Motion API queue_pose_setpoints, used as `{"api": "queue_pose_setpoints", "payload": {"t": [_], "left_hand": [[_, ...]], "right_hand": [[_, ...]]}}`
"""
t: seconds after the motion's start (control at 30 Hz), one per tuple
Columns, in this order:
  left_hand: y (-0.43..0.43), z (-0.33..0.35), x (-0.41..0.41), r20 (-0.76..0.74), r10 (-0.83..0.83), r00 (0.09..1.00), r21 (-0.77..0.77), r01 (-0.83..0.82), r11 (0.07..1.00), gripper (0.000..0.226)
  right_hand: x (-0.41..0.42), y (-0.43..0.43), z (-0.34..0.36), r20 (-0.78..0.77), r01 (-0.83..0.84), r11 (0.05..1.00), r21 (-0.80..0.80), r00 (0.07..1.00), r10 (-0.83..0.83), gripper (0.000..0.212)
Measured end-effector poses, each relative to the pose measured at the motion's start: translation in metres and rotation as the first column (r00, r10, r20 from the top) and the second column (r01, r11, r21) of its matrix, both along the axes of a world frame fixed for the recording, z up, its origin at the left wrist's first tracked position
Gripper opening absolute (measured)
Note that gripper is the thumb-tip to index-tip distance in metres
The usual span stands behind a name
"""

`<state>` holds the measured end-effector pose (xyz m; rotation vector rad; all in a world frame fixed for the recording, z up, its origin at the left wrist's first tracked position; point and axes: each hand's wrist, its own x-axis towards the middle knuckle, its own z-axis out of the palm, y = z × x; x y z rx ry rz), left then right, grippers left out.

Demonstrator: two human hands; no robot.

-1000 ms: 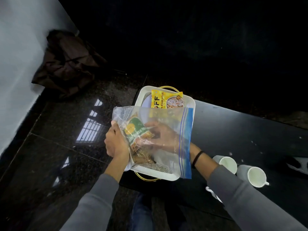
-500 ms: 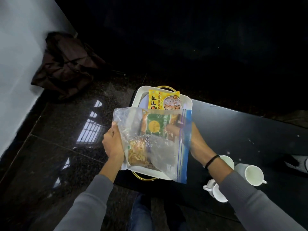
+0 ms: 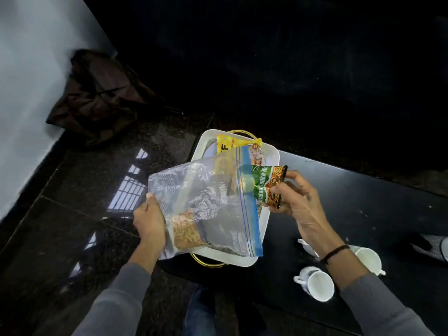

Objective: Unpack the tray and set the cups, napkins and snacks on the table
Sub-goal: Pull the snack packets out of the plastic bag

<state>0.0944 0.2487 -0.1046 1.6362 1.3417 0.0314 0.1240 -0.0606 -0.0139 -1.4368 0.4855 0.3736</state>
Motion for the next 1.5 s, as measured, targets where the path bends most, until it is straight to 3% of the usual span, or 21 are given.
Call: {"api": "queue_pose_setpoints", "payload": {"t": [0.23, 0.47, 0.7, 0.93, 1.1, 1.23, 1.3, 1.4, 1.5], "left_hand": [[0.019, -0.004, -0.016, 0.002, 0.106, 0.994, -0.034, -0.106, 0.994, 0.041], [0.031, -0.002, -0.024, 0.026, 0.185, 0.982, -0.171, -0.178, 0.969, 0.025], [0.033, -0.006, -0.027, 0.033, 0.207, 0.978, -0.251, -0.192, 0.949, 0.028], [0.037, -0.008, -0.028, 0.007, 0.242, 0.97, -0.241, -0.233, 0.942, 0.034], [0.034, -0.009, -0.028, -0.007, 0.174, 0.985, -0.254, -0.17, 0.952, 0.031], [0.027, -0.006, -0.028, -0.019, 0.175, 0.984, -0.262, -0.174, 0.949, 0.029], [0.023, -0.005, -0.028, -0.025, 0.164, 0.986, -0.266, -0.165, 0.95, 0.028], [0.017, 0.0, -0.028, -0.031, 0.172, 0.985, -0.274, -0.174, 0.946, 0.028], [0.012, 0.007, -0.027, -0.032, 0.161, 0.986, -0.292, -0.163, 0.942, 0.029]], "right_hand": [[-0.001, -0.007, -0.007, 0.017, 0.127, 0.992, -0.013, 0.992, -0.126, 0.021], [0.007, -0.001, -0.02, -0.011, 0.319, 0.941, 0.11, 0.947, -0.32, 0.021], [0.016, 0.03, -0.057, -0.114, 0.183, 0.982, -0.053, 0.976, -0.188, 0.017], [0.019, 0.042, -0.08, -0.233, 0.236, 0.966, 0.11, 0.95, -0.205, 0.02], [0.01, 0.031, -0.094, -0.339, 0.073, 0.976, -0.207, 0.93, -0.141, 0.027], [0.002, 0.027, -0.082, -0.216, -0.067, 0.86, -0.506, 0.975, -0.051, 0.025], [-0.003, 0.027, -0.067, -0.096, -0.076, 0.828, -0.556, 0.995, 0.027, 0.013], [-0.01, 0.031, -0.042, 0.028, -0.117, 0.951, -0.285, 0.991, 0.13, 0.012], [-0.017, 0.036, -0.022, 0.058, -0.247, 0.966, -0.072, 0.966, 0.252, 0.02]]}}
